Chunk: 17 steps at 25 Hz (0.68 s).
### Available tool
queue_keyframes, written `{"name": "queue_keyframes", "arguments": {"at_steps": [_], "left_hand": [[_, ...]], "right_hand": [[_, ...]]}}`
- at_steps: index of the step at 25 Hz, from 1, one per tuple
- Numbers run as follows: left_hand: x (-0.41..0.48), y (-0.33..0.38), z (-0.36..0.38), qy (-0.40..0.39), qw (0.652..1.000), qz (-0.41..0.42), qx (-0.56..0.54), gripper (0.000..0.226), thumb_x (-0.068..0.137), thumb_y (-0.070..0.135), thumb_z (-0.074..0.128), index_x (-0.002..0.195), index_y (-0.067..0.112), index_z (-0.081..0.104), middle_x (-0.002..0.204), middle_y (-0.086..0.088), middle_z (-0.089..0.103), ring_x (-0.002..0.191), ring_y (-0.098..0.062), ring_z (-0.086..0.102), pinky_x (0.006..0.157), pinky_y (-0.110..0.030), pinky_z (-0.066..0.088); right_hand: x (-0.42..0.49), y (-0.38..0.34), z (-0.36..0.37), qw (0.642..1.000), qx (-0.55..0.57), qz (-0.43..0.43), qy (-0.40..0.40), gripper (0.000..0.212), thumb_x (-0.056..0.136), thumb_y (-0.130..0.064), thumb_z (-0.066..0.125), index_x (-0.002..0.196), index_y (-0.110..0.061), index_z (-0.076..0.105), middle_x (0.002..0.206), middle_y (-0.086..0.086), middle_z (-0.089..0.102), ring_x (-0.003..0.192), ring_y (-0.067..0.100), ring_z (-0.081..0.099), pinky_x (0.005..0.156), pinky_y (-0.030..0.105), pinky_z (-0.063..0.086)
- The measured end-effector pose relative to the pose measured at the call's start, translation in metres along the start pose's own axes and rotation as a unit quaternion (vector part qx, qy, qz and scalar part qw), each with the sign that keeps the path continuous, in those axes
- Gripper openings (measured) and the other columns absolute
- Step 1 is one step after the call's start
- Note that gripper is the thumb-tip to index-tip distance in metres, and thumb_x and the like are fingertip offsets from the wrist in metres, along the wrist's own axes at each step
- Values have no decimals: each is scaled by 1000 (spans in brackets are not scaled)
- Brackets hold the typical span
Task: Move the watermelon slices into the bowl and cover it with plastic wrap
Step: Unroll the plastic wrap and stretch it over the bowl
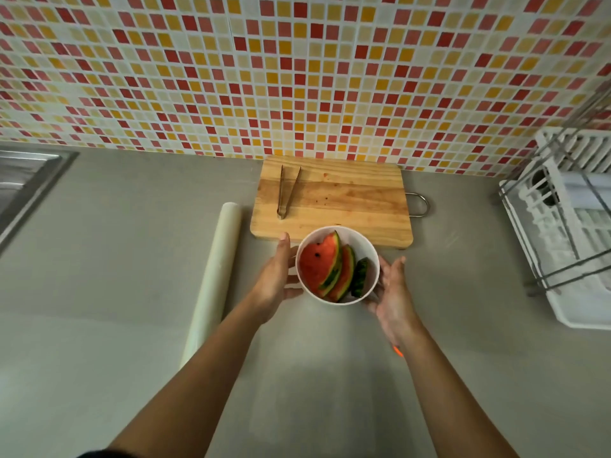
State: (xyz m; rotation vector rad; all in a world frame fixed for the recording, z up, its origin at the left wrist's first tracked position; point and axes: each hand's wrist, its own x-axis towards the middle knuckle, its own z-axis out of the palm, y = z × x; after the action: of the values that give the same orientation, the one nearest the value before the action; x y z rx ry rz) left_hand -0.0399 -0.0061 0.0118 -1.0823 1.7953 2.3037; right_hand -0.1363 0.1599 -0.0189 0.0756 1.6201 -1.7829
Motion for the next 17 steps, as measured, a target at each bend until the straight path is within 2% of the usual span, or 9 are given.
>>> {"name": "queue_keyframes", "arguments": {"at_steps": [3, 7, 13, 15, 17], "left_hand": [[-23, -9, -1, 16, 1000, 21, -6, 60, 92, 64, 18, 117, 27, 59, 117, -1, 64, 105, -23, 63, 88, -38, 53], [-59, -33, -8, 9, 1000, 27, 7, 59, 88, 68, 21, 114, 34, 61, 114, 2, 66, 99, -21, 68, 83, -32, 55], [-72, -49, -2, 30, 999, 12, -18, 62, 92, 60, 23, 129, 22, 56, 120, -6, 63, 105, -27, 64, 92, -42, 53], [-74, -49, -3, 39, 999, 5, 25, 57, 94, 60, 25, 124, 26, 59, 119, -7, 63, 106, -27, 63, 93, -42, 52], [-71, -48, -15, 108, 985, 55, 127, 42, 95, 55, 35, 115, 31, 63, 113, -7, 65, 103, -25, 63, 91, -41, 52]], "right_hand": [[-16, -2, -1, 999, 5, 2, -36, 58, 74, -73, 22, 108, -45, 60, 106, -19, 70, 102, 2, 64, 70, 20, 55], [-43, 14, -3, 998, 4, 34, -60, 58, 71, -73, 24, 106, -45, 60, 101, -21, 72, 96, -1, 66, 69, 20, 55], [-56, 26, -4, 998, 1, 44, -52, 57, 81, -68, 18, 114, -40, 56, 119, -7, 64, 109, 10, 60, 84, 32, 54], [-53, 29, -6, 998, -4, 45, -39, 57, 86, -65, 16, 118, -38, 55, 120, -5, 63, 111, 14, 60, 85, 35, 53], [-50, 32, -8, 999, -6, 44, -24, 59, 90, -63, 14, 123, -35, 54, 118, -4, 63, 109, 15, 59, 83, 35, 52]]}}
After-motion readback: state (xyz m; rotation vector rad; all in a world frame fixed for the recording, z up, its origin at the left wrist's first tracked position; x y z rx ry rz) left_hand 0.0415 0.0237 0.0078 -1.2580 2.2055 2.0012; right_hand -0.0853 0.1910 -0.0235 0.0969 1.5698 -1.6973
